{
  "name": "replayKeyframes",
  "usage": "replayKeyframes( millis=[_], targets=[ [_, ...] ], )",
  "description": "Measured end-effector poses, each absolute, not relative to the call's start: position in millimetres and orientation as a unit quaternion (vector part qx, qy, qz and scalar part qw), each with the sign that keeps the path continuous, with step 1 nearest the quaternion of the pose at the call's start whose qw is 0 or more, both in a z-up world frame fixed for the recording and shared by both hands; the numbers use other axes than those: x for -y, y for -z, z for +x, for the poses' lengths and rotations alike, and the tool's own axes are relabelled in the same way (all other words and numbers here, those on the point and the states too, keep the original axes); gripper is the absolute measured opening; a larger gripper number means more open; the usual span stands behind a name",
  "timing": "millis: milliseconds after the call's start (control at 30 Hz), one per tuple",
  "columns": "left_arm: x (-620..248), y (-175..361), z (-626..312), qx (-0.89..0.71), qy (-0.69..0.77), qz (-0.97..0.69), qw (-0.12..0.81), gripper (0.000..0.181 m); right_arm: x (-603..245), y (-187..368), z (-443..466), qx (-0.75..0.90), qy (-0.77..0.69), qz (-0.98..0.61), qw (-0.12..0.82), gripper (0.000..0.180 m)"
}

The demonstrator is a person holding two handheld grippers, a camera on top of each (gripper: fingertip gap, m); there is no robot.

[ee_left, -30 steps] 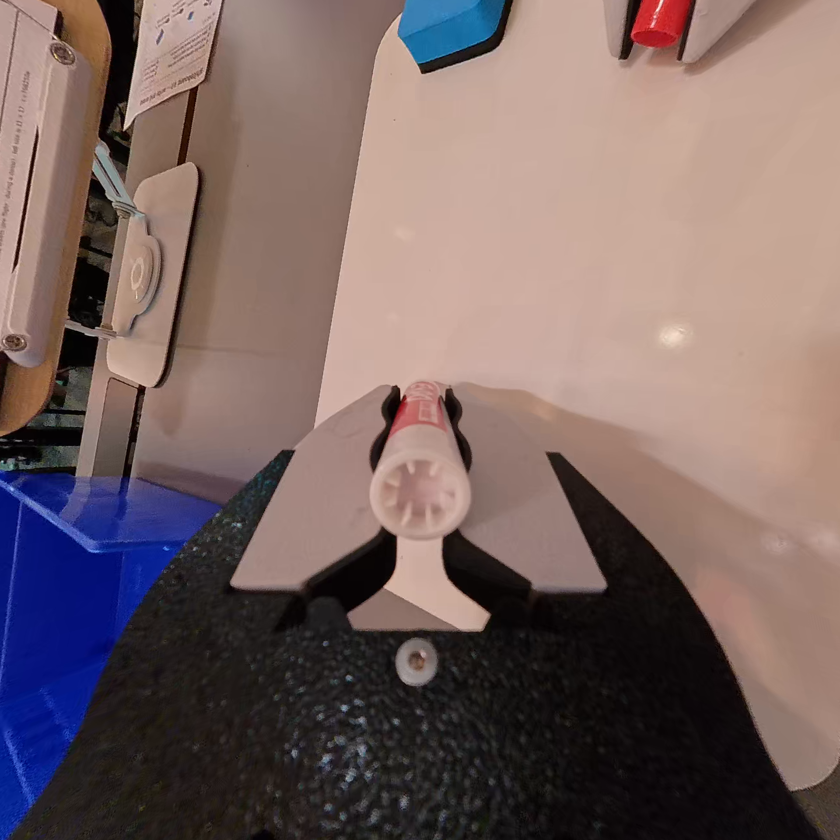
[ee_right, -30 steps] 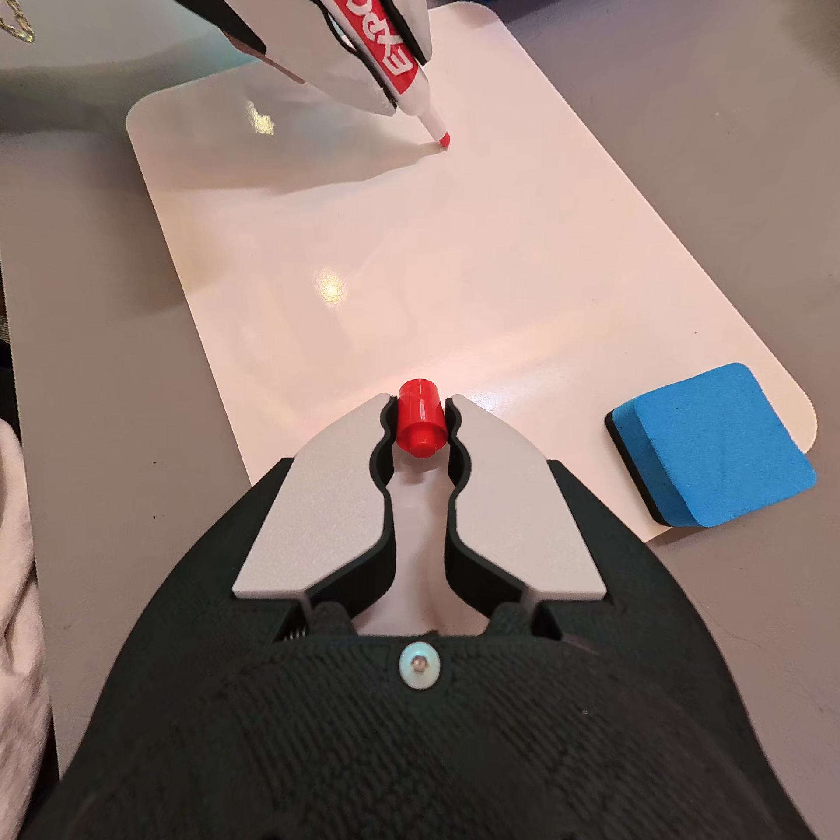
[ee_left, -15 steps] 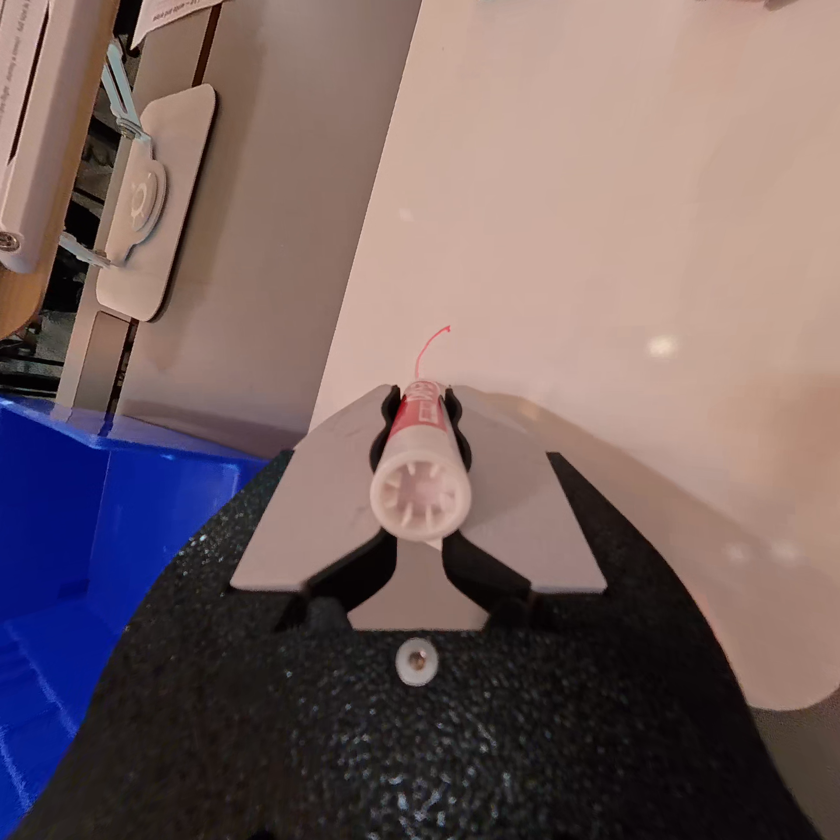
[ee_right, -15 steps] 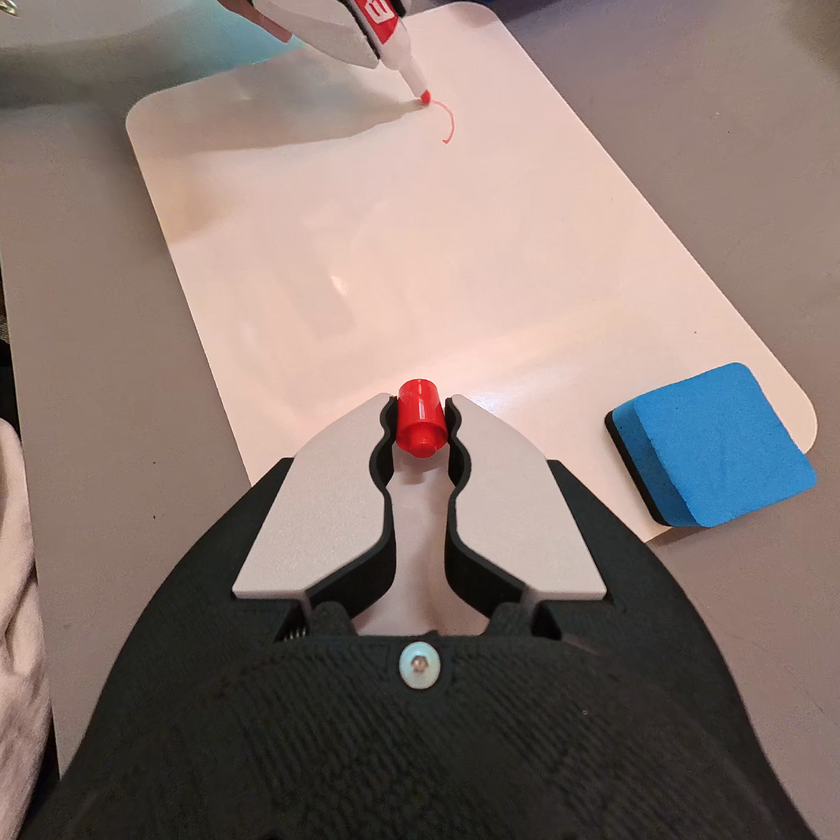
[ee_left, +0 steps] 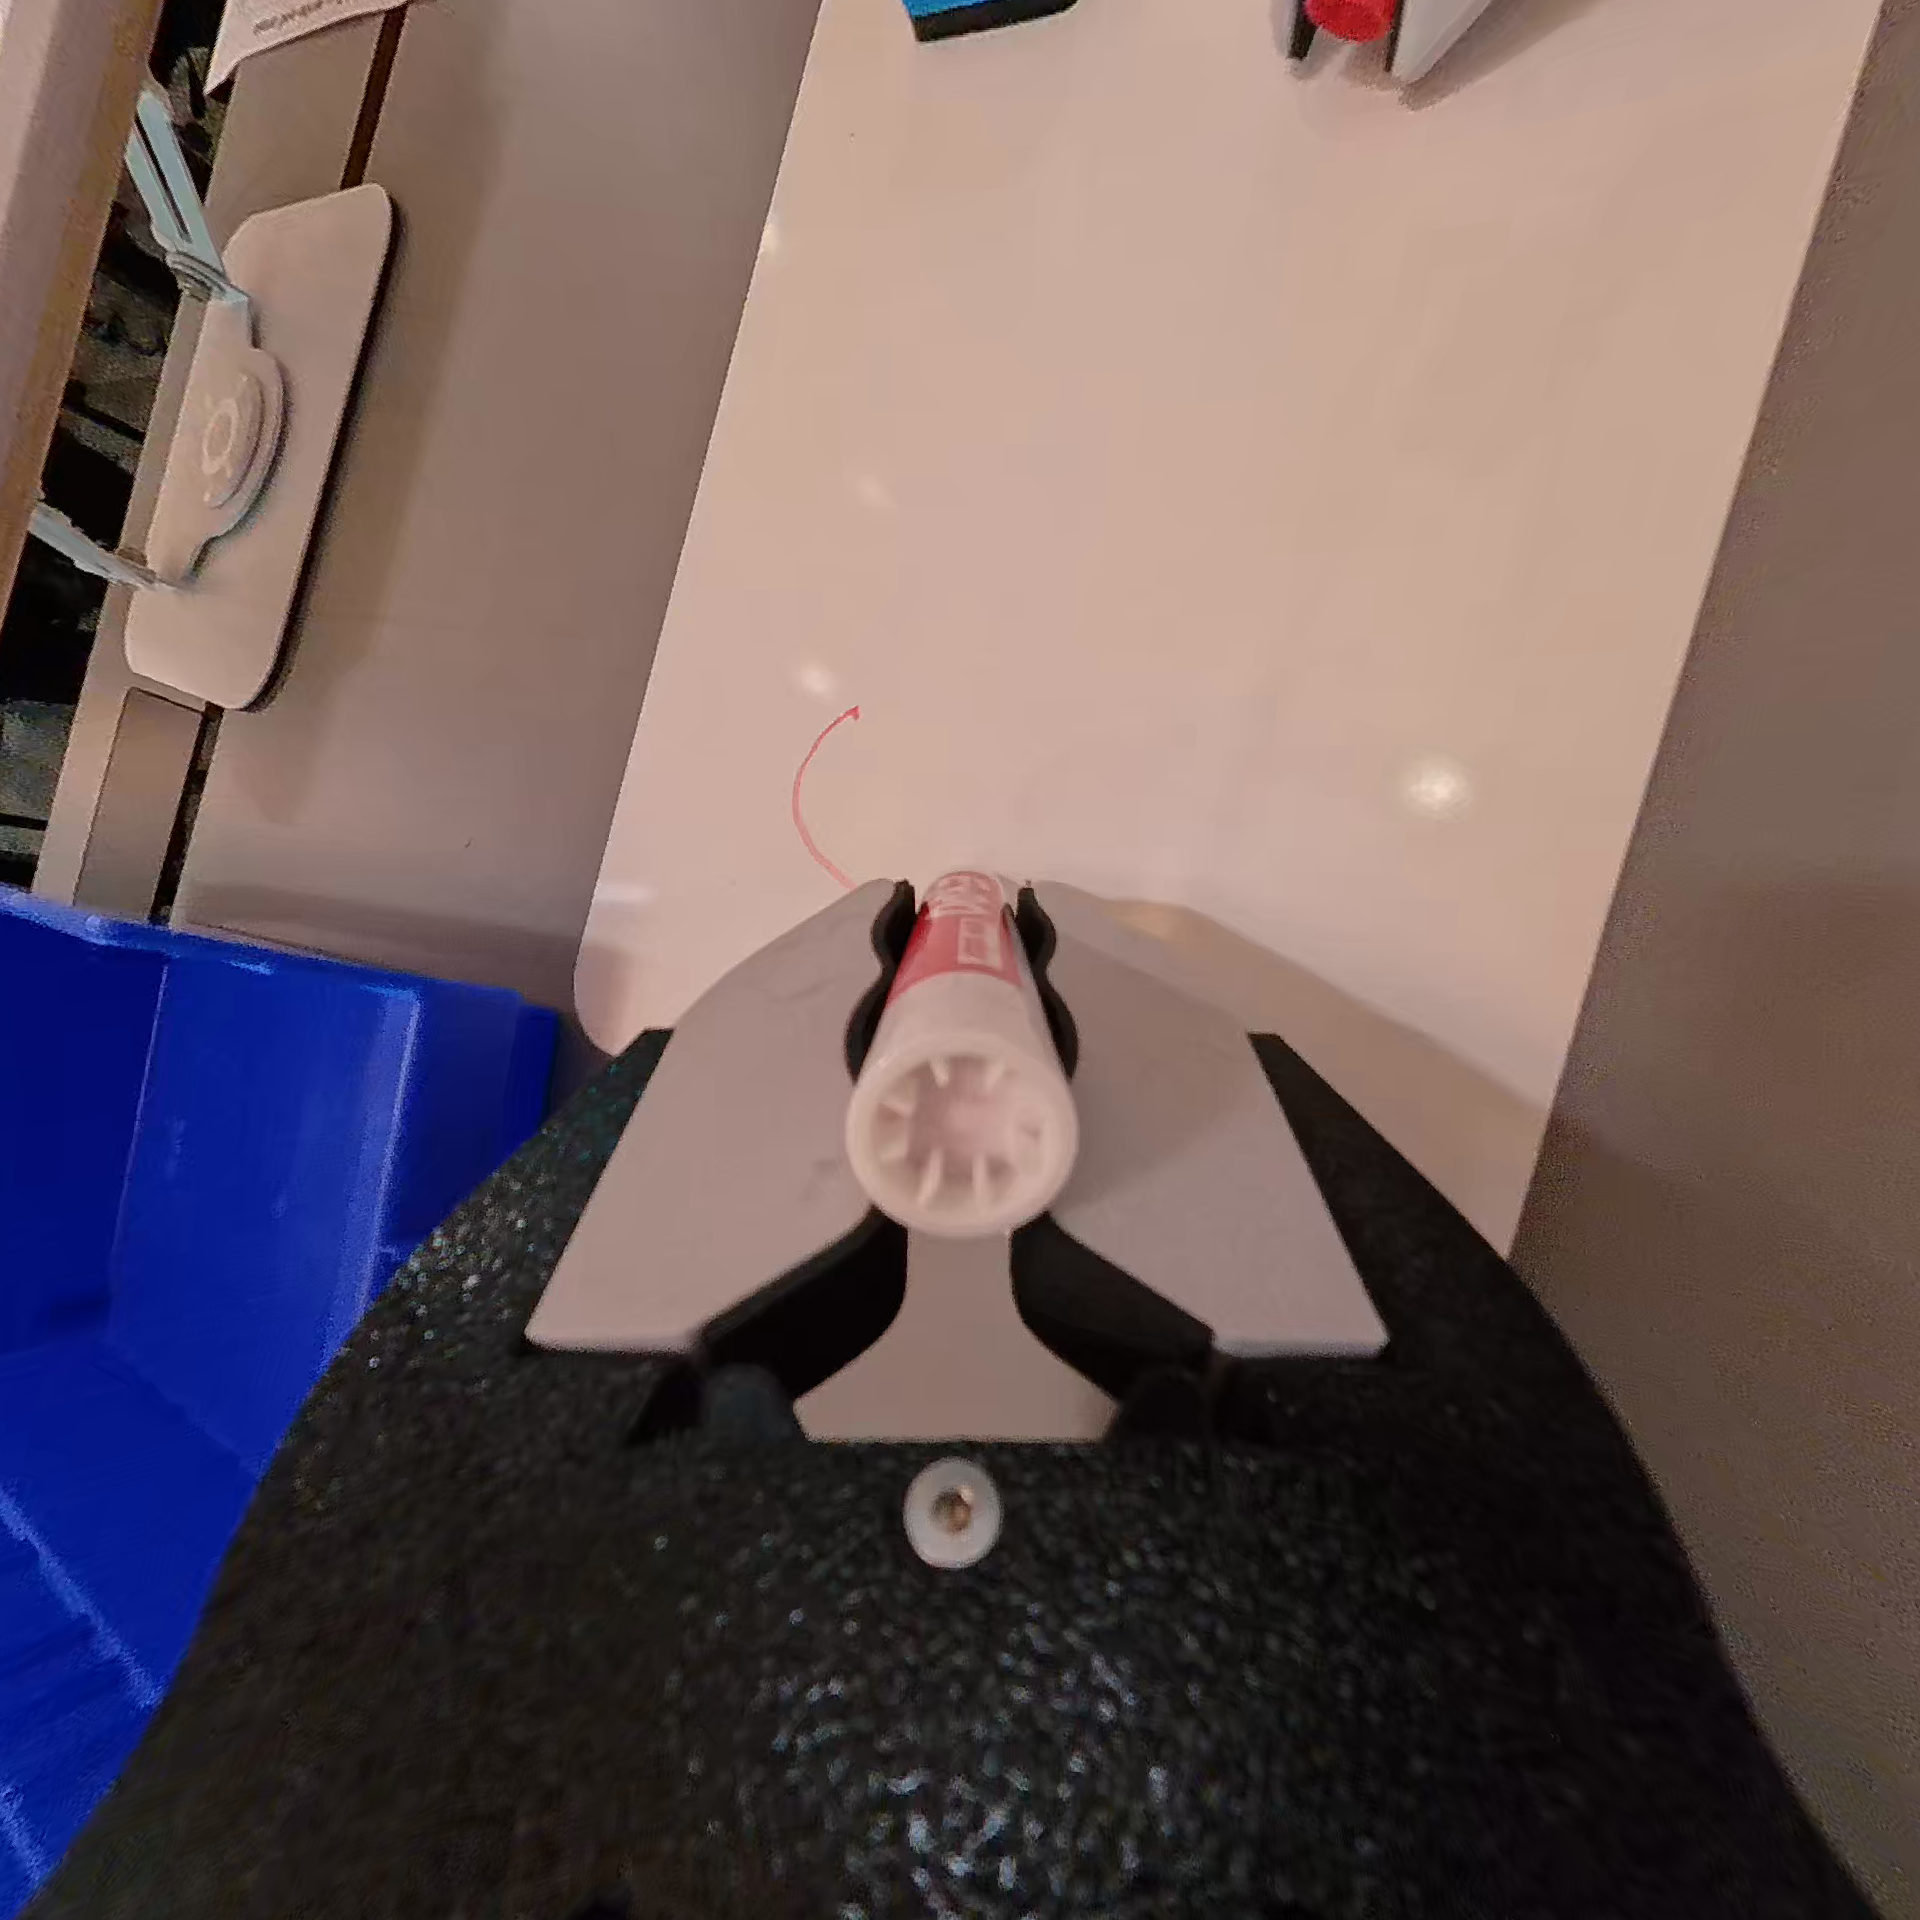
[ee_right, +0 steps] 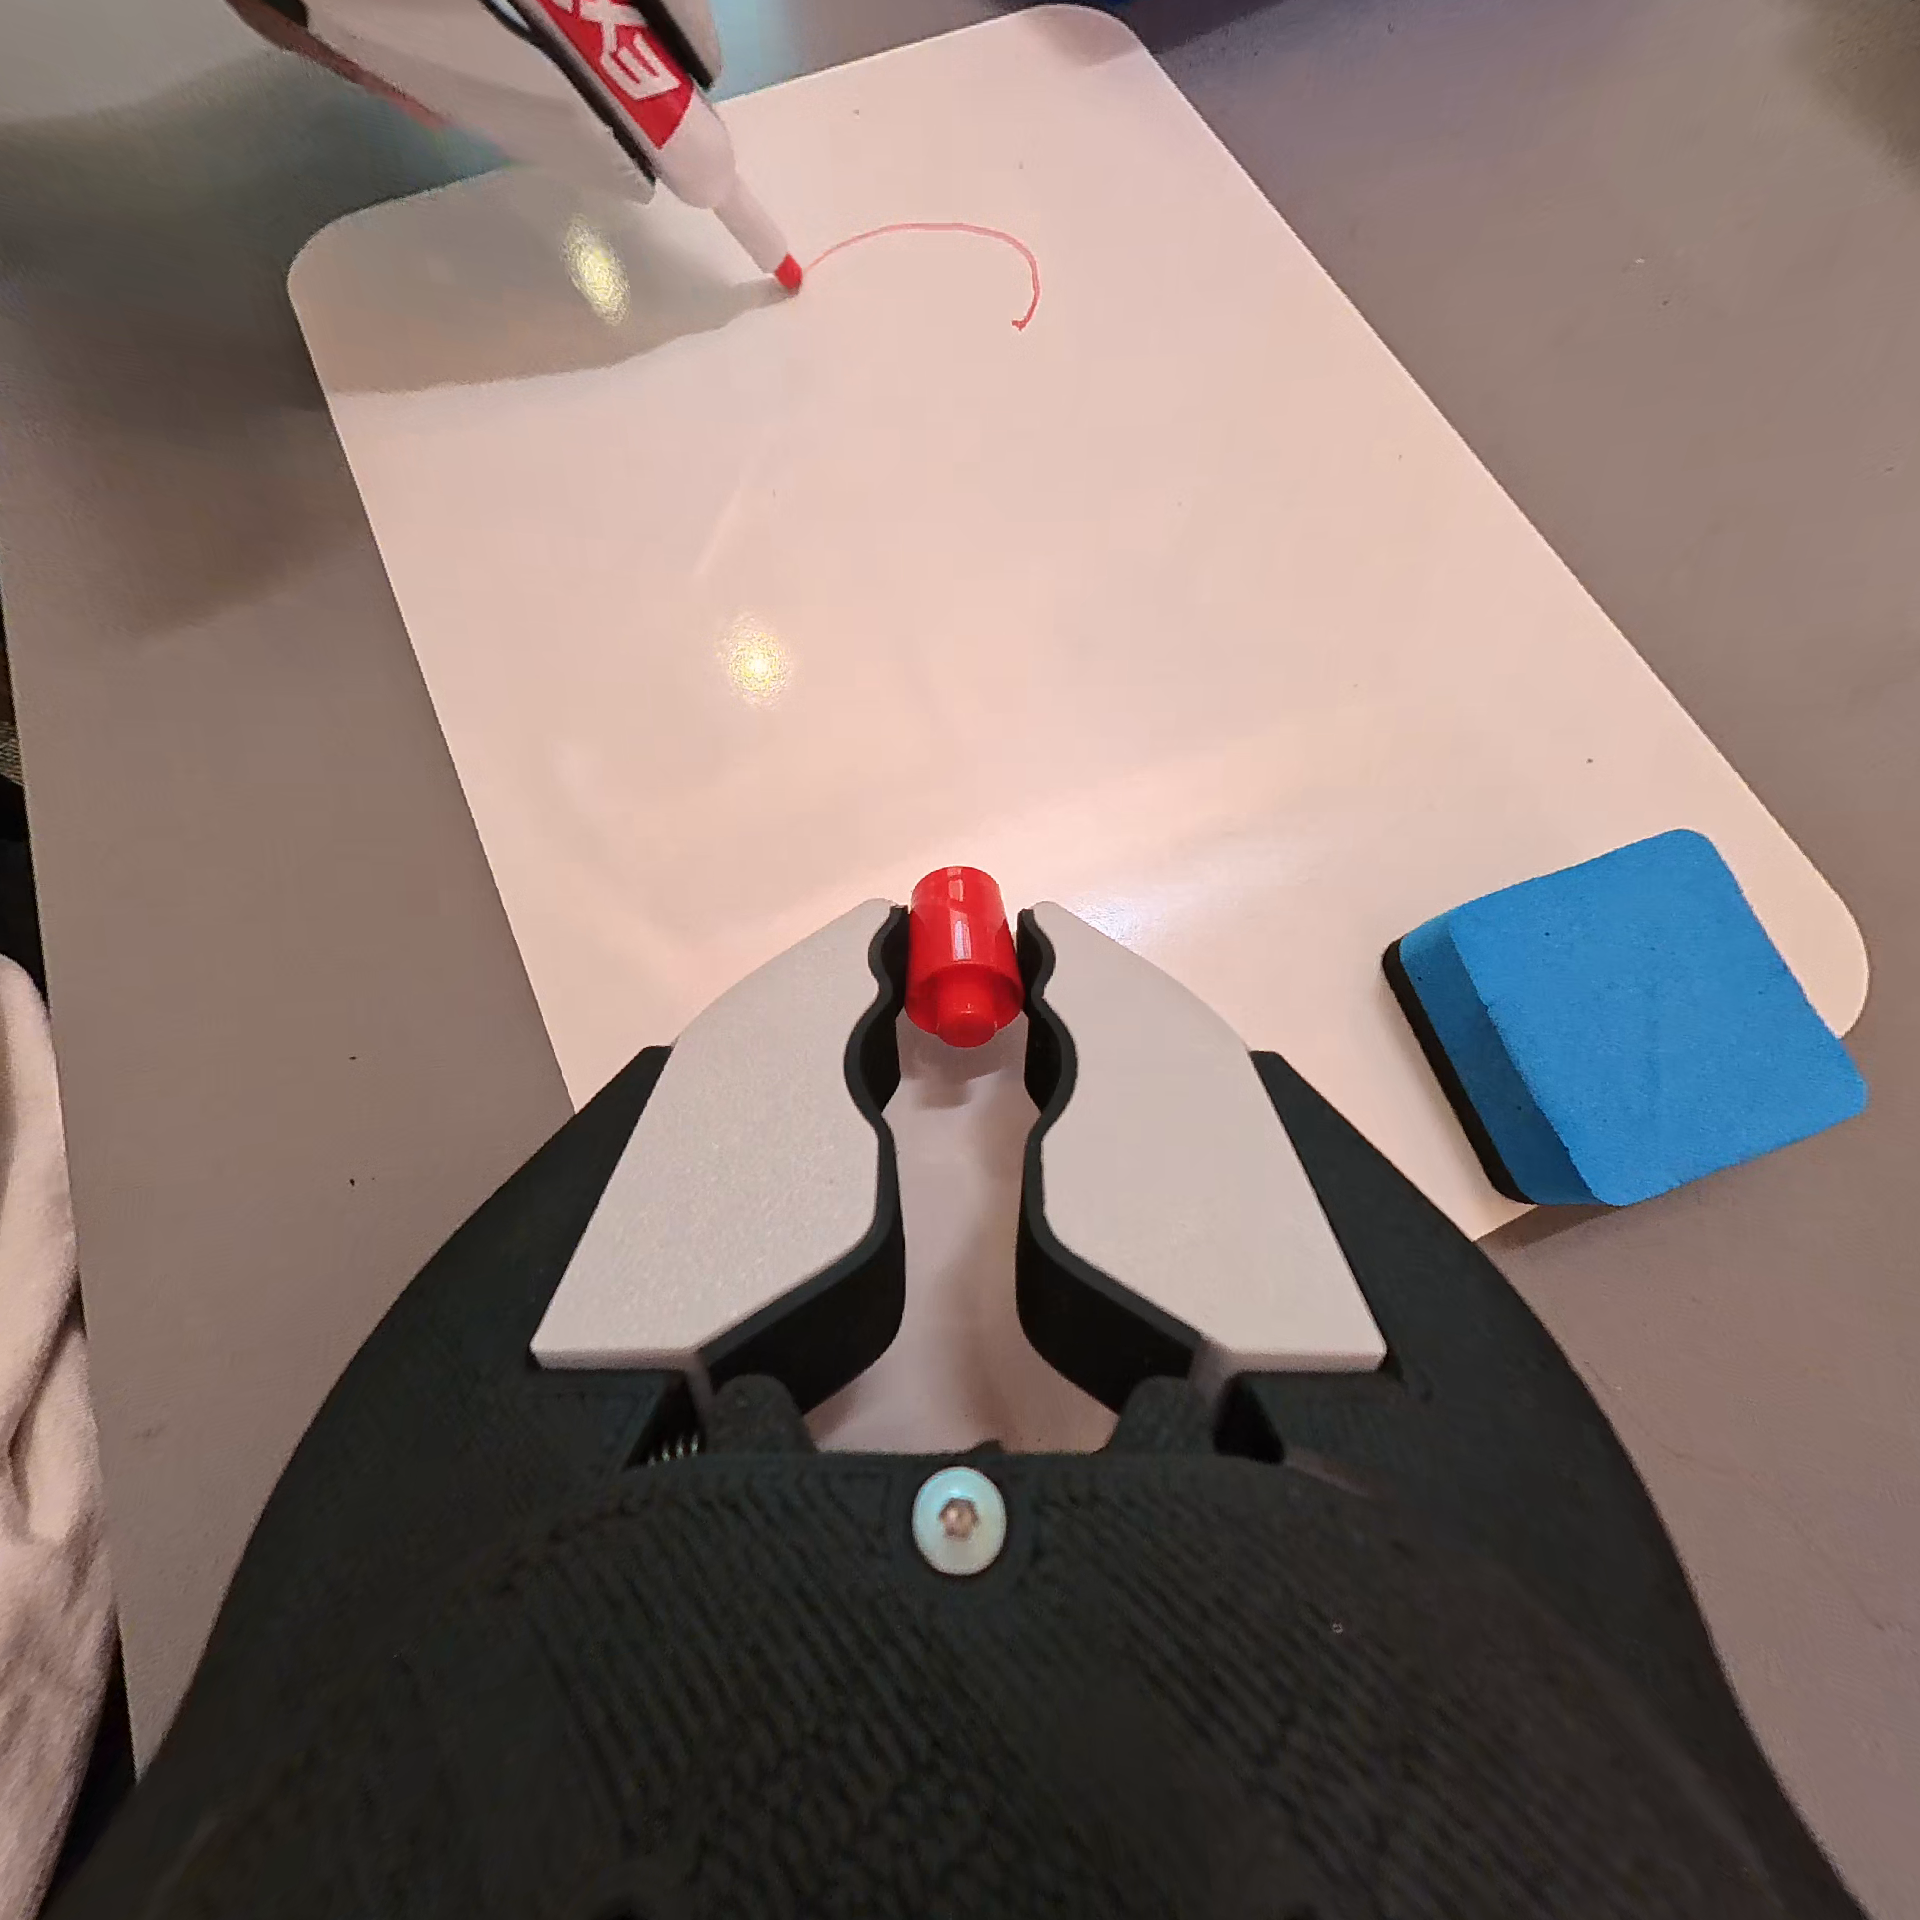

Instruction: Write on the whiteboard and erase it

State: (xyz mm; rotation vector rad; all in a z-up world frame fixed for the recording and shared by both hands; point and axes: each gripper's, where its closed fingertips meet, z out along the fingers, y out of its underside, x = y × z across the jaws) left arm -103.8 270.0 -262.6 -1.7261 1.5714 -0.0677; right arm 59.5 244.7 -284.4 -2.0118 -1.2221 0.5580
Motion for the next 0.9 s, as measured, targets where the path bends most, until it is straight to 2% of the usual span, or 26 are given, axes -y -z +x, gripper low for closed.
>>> replayKeyframes(
  millis=[33, 500, 900],
  targets=[
    [-267.4, 262.4, -101.2, -0.62, 0.032, -0.679, 0.392, 0.019, -244.7, 284.4, 59.5, 0.473, -0.216, -0.778, 0.353, 0.02],
    [-275.9, 262.4, -58.7, -0.62, 0.076, -0.663, 0.412, 0.02, -244.8, 284.4, 59.7, 0.472, -0.216, -0.778, 0.354, 0.02],
    [-312.1, 262.9, -69.5, -0.592, 0.072, -0.683, 0.422, 0.019, -244.8, 284.5, 59.7, 0.473, -0.216, -0.778, 0.353, 0.02]
  ],
)
